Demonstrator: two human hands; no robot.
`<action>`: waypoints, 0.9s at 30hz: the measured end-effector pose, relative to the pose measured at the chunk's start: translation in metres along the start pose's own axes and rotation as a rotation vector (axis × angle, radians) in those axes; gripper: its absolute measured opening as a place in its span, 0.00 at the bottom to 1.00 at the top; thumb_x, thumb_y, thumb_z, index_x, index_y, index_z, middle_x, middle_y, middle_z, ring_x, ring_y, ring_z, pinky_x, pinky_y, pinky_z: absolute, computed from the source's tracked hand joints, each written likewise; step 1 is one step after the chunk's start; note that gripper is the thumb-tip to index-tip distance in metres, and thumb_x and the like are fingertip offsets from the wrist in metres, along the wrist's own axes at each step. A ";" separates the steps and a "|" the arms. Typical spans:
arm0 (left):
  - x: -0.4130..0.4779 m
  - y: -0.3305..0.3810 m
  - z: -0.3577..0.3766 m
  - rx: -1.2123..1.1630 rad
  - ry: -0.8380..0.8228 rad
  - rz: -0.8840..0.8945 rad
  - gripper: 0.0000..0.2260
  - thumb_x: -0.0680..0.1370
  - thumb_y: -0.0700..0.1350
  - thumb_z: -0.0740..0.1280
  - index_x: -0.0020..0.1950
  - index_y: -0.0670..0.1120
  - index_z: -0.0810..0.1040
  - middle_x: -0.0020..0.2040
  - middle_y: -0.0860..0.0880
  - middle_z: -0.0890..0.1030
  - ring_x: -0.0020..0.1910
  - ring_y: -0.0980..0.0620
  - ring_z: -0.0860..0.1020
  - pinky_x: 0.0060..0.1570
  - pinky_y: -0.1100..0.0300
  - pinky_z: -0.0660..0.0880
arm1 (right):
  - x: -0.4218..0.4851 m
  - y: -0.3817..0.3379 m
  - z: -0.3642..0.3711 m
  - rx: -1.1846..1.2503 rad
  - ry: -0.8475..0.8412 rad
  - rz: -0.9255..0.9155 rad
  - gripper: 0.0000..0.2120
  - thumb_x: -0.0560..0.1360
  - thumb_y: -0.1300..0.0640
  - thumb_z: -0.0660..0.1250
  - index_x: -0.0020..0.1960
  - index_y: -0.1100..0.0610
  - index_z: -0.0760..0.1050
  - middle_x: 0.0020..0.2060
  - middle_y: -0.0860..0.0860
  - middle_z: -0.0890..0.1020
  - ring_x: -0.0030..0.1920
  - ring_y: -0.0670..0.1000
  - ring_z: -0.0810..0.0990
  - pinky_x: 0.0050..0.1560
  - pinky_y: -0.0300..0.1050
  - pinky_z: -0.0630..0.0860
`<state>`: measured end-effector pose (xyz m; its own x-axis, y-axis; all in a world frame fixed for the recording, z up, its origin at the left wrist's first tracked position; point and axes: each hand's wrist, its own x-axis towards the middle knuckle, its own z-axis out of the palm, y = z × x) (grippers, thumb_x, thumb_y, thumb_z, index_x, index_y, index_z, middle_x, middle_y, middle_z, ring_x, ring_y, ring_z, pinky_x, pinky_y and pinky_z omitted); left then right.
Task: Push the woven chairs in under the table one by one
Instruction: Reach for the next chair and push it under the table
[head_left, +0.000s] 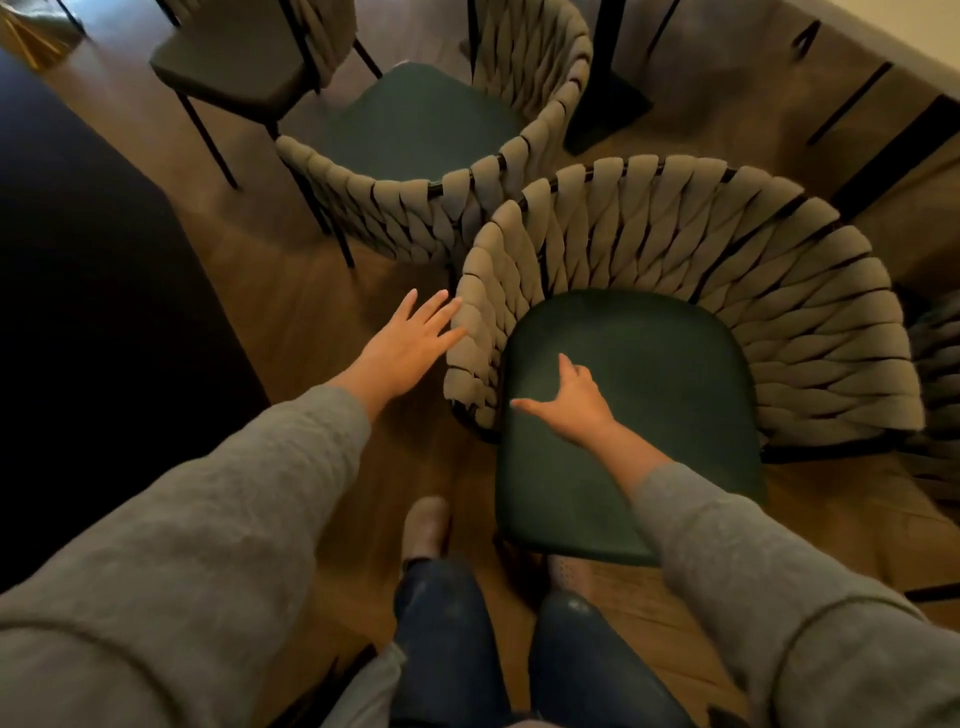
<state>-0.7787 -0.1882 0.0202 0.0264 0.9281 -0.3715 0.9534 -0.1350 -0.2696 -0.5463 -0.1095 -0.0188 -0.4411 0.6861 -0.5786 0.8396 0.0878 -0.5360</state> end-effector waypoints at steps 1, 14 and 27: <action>0.012 -0.011 0.000 0.040 -0.003 0.036 0.39 0.75 0.37 0.67 0.79 0.51 0.48 0.79 0.43 0.44 0.78 0.41 0.42 0.74 0.40 0.45 | 0.007 -0.011 0.005 0.033 -0.019 0.022 0.54 0.68 0.35 0.72 0.79 0.55 0.45 0.76 0.58 0.56 0.75 0.59 0.59 0.70 0.55 0.65; 0.172 -0.099 -0.003 0.385 0.112 0.599 0.35 0.77 0.40 0.68 0.78 0.52 0.52 0.80 0.45 0.49 0.78 0.43 0.43 0.74 0.39 0.44 | 0.123 -0.156 0.049 0.574 0.123 0.460 0.49 0.71 0.51 0.74 0.79 0.51 0.44 0.75 0.57 0.60 0.72 0.61 0.65 0.67 0.61 0.68; 0.237 -0.092 -0.015 0.583 0.181 0.938 0.24 0.75 0.36 0.66 0.70 0.51 0.70 0.68 0.48 0.74 0.75 0.45 0.60 0.69 0.37 0.36 | 0.108 -0.144 0.071 0.381 0.392 0.481 0.26 0.72 0.57 0.67 0.69 0.48 0.66 0.54 0.55 0.80 0.53 0.60 0.79 0.49 0.51 0.76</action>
<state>-0.8555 0.0496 -0.0298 0.7497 0.4042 -0.5241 0.2483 -0.9058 -0.3434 -0.7375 -0.0992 -0.0476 0.1551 0.7999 -0.5797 0.7116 -0.4975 -0.4961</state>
